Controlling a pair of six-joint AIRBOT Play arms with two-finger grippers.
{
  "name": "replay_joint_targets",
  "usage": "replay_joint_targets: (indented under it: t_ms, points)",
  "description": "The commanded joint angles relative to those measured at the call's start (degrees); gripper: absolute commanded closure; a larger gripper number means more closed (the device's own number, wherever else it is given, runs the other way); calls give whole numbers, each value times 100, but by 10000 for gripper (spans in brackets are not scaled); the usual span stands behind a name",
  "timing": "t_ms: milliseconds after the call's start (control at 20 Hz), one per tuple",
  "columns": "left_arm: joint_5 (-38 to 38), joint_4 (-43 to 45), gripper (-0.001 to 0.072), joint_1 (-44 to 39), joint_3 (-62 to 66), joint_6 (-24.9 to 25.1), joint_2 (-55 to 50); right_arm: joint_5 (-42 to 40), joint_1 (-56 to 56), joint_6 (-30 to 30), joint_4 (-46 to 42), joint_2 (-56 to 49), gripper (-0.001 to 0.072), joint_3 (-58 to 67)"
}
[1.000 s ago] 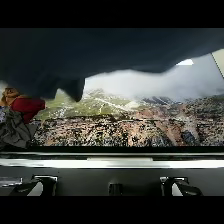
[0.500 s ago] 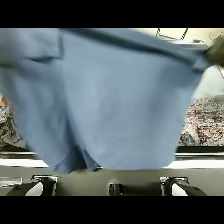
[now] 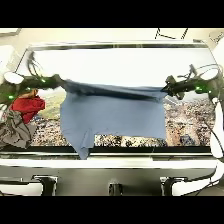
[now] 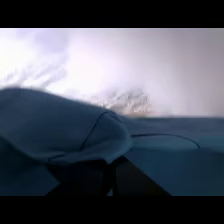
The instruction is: Fold the clothes and pants, and hang the long-sleeved shirts on hangers.
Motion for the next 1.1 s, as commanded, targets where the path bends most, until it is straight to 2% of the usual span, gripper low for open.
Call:
replay_joint_targets:
  t_ms: [0,50,150,200,300,350,450,600,700,750,900,1050]
  points:
    - [-1069,-33,678,-127,-50,-319,-640,203,-9,35,258,-339,675,-22]
    - [-1178,-33,589,-59,-46,-372,-623,328,-90,9,247,-304,635,37]
    - [-1873,155,186,291,142,-393,-551,962,-448,-254,-105,-177,245,284]
    - [-2343,520,170,562,273,-621,-520,1425,-713,-389,-564,-52,153,350]
    - [-3134,1316,171,1060,282,-1300,-457,2240,-1235,-343,-1759,234,153,197]
    - [-3547,1537,171,1281,146,-1314,-442,2476,-1453,-330,-2144,428,153,-142]
    - [-3738,1572,181,1528,-501,-1235,-350,2277,-1755,-380,-2267,870,153,-1174]
    - [-3261,1427,185,1512,-1794,-772,-122,1622,-1825,-645,-2184,1375,153,-2634]
    - [-2863,1189,186,1471,-2396,-520,-57,1526,-1825,-763,-1919,1412,153,-2999]
    - [-2660,1023,213,1469,-2562,-402,-61,1499,-1825,-791,-1775,1412,153,-3073]
    - [-2135,647,223,1447,-2664,-367,-74,1462,-1825,-857,-1475,1412,153,-3084]
    - [-1829,647,244,1207,-2664,-420,-101,1414,-1812,-852,-1412,1412,154,-3086]
